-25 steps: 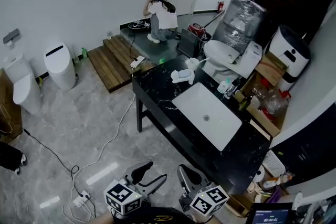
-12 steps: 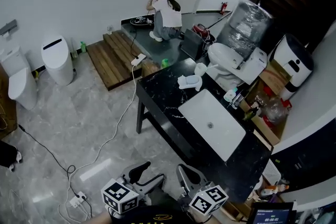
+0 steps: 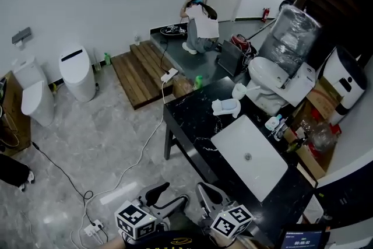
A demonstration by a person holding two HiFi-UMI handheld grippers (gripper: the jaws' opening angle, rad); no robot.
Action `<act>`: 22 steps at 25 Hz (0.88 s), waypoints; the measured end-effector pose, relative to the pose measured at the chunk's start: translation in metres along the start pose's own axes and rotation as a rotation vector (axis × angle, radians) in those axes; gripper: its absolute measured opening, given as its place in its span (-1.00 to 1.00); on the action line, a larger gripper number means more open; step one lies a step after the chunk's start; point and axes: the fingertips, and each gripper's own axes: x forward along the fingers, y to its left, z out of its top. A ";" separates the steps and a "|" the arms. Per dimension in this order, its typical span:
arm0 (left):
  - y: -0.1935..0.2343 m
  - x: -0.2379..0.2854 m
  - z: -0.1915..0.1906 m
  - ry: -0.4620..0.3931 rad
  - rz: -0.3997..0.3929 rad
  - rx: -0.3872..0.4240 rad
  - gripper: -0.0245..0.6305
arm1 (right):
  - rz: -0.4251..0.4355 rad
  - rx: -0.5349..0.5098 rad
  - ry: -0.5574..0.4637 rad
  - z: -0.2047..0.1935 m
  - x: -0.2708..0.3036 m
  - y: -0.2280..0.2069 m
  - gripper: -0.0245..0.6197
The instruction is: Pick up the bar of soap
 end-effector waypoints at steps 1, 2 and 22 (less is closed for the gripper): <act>0.004 0.010 0.003 0.005 -0.002 0.004 -0.05 | 0.007 0.004 -0.002 0.005 0.007 -0.007 -0.87; 0.008 0.020 0.006 0.011 -0.006 0.006 -0.05 | 0.010 0.008 -0.003 0.011 0.013 -0.015 -0.87; 0.067 0.158 0.069 0.039 0.026 0.040 -0.05 | 0.011 0.075 -0.026 0.100 0.083 -0.156 -0.87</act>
